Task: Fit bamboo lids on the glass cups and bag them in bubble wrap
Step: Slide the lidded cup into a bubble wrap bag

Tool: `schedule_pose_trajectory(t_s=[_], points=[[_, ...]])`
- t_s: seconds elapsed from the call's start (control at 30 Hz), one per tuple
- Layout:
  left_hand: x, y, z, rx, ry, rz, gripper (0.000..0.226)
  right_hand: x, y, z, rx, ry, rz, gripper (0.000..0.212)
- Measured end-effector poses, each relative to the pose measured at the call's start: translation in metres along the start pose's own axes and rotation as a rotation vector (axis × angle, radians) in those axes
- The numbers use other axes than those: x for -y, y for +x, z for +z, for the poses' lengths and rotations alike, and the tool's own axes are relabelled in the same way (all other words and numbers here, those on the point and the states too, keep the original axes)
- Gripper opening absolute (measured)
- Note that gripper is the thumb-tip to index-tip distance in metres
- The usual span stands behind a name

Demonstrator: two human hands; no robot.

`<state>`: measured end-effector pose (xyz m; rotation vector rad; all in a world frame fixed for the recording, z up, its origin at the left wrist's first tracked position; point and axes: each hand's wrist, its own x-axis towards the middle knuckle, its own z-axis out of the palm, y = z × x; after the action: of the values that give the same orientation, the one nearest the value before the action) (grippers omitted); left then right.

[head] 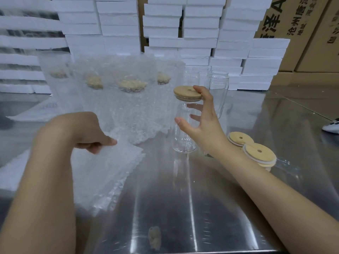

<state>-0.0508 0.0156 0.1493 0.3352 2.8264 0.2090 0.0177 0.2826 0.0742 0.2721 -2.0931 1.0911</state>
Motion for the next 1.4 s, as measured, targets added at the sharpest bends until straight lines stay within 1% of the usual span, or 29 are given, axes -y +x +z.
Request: schedule_pose_trajectory(t_s=[0.1,0.13,0.2,0.27,0.37,0.47,0.5,0.53,0.6,0.63,0.67,0.7,0.73,0.77,0.8,0.83,0.9,0.93,1.03,1.1,1.2,1.23,1.33,1.37,1.4], points=[[-0.004,-0.015,-0.008,0.137,-0.318,0.185,0.046,-0.001,0.001,0.000,-0.001,-0.009,0.000,0.073],[-0.009,-0.019,-0.008,0.179,-0.378,0.265,0.045,-0.001,0.001,0.000,-0.001,-0.014,-0.001,0.073],[-0.022,-0.021,-0.002,0.212,-0.463,0.393,0.041,0.000,0.001,-0.001,-0.002,-0.032,-0.007,0.073],[-0.039,-0.019,0.007,0.212,-0.540,0.446,0.036,0.002,0.000,-0.001,-0.014,-0.057,-0.008,0.071],[-0.067,-0.010,0.029,0.177,-0.651,0.441,0.027,0.005,-0.001,-0.005,-0.075,-0.114,0.007,0.070],[-0.088,0.001,0.054,0.064,-0.730,0.403,0.020,0.004,-0.003,-0.013,-0.162,-0.182,0.032,0.069],[-0.093,0.004,0.064,0.022,-0.698,0.395,0.020,0.002,-0.003,-0.016,-0.189,-0.196,0.047,0.069],[-0.096,0.008,0.073,-0.054,-0.599,0.393,0.021,0.001,-0.003,-0.019,-0.211,-0.206,0.069,0.069],[-0.098,0.013,0.087,-0.330,-0.319,0.389,0.027,-0.001,-0.002,-0.023,-0.238,-0.217,0.104,0.069],[-0.101,0.012,0.089,-0.485,-0.260,0.387,0.031,-0.001,-0.001,-0.024,-0.242,-0.222,0.112,0.069],[-0.104,0.010,0.091,-0.603,-0.273,0.405,0.035,-0.001,-0.001,-0.024,-0.241,-0.230,0.113,0.069],[-0.109,0.009,0.092,-0.663,-0.325,0.438,0.038,-0.001,0.000,-0.024,-0.236,-0.242,0.105,0.069],[-0.115,0.007,0.094,-0.666,-0.370,0.459,0.038,0.000,0.000,-0.022,-0.229,-0.258,0.091,0.069],[-0.121,0.005,0.097,-0.625,-0.383,0.470,0.038,0.001,0.000,-0.020,-0.224,-0.274,0.072,0.069],[-0.126,0.004,0.102,-0.562,-0.343,0.467,0.037,0.001,-0.001,-0.019,-0.220,-0.286,0.057,0.069],[-0.130,0.005,0.107,-0.505,-0.256,0.451,0.038,0.001,-0.001,-0.017,-0.219,-0.293,0.050,0.069],[-0.130,0.008,0.112,-0.459,-0.091,0.410,0.039,0.001,-0.001,-0.016,-0.219,-0.303,0.043,0.069],[-0.128,0.009,0.112,-0.446,-0.077,0.396,0.037,0.002,-0.001,-0.016,-0.220,-0.307,0.038,0.069],[-0.119,0.013,0.106,-0.338,-0.214,0.366,0.024,0.002,-0.001,-0.016,-0.230,-0.311,0.034,0.069],[-0.114,0.014,0.102,-0.269,-0.302,0.376,0.024,0.003,-0.002,-0.016,-0.249,-0.324,0.036,0.069],[-0.108,0.016,0.098,-0.150,-0.497,0.375,0.015,0.005,-0.004,-0.020,-0.316,-0.309,0.046,0.069],[-0.106,0.016,0.097,-0.101,-0.555,0.365,0.018,0.006,-0.004,-0.021,-0.351,-0.278,0.050,0.068],[-0.105,0.018,0.094,0.002,-0.720,0.359,0.054,0.012,-0.002,-0.024,-0.479,-0.120,0.089,0.068],[-0.105,0.019,0.093,0.019,-0.755,0.359,0.064,0.014,-0.001,-0.025,-0.523,-0.052,0.112,0.069],[-0.105,0.019,0.093,0.030,-0.775,0.359,0.069,0.016,0.000,-0.025,-0.564,0.013,0.130,0.069]])
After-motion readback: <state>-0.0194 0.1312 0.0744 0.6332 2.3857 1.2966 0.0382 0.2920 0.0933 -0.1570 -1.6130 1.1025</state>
